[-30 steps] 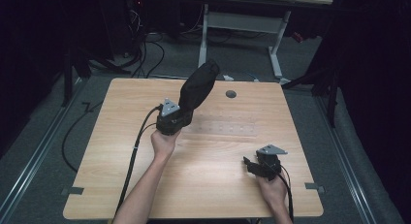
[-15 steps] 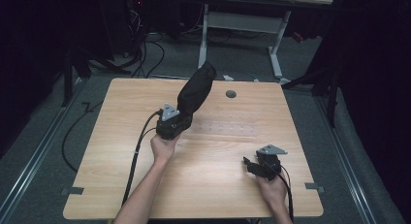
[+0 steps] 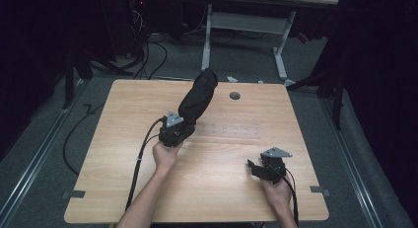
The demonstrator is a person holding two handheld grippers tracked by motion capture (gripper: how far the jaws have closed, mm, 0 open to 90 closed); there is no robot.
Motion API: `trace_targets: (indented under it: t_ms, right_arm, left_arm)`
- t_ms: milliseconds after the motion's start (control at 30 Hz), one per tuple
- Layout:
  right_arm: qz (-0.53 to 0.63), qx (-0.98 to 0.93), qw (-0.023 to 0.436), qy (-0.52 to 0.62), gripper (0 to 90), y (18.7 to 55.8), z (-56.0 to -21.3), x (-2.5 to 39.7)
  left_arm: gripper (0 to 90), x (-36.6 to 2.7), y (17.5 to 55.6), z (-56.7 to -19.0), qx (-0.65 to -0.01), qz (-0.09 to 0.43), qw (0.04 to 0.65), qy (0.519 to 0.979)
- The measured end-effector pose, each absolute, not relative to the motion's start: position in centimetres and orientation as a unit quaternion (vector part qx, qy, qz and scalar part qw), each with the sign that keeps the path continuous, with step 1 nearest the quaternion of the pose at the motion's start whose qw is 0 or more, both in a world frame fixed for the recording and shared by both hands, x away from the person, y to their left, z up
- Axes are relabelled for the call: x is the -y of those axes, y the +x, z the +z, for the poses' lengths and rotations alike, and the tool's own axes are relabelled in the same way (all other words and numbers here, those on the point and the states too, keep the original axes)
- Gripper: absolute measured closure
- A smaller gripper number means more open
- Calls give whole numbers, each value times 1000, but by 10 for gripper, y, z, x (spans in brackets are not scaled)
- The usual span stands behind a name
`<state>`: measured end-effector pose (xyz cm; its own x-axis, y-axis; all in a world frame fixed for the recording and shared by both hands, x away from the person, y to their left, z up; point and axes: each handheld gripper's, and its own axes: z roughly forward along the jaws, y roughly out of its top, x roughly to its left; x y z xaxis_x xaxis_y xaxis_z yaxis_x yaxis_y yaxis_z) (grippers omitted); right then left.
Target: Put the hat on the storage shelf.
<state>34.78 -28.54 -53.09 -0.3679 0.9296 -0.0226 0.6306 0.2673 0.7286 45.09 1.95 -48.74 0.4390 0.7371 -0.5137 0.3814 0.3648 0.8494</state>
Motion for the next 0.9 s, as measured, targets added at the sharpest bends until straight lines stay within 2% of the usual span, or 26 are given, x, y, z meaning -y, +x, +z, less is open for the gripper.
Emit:
trace_targets:
  t_ms: [267, 367, 567, 667, 767, 900]
  right_arm:
    - [323, -761, 232, 512, 390, 348, -531, 285]
    - [323, -761, 232, 513, 390, 348, -531, 285]
    - [323, -761, 232, 513, 390, 348, -531, 285]
    - [323, -761, 231, 513, 390, 348, -531, 285]
    - [323, -761, 232, 512, 390, 348, -531, 285]
    - [322, -761, 232, 512, 390, 348, -531, 285]
  left_arm:
    - [806, -21, 449, -488, -519, 131, 643, 548]
    - [735, -21, 448, -486, -518, 127, 644, 548]
    - [520, -24, 444, -481, -519, 127, 644, 547]
    - [450, -27, 441, -477, -519, 124, 646, 545]
    - [399, -30, 437, -474, -519, 121, 644, 548]
    - [378, -38, 429, -472, -518, 123, 647, 546]
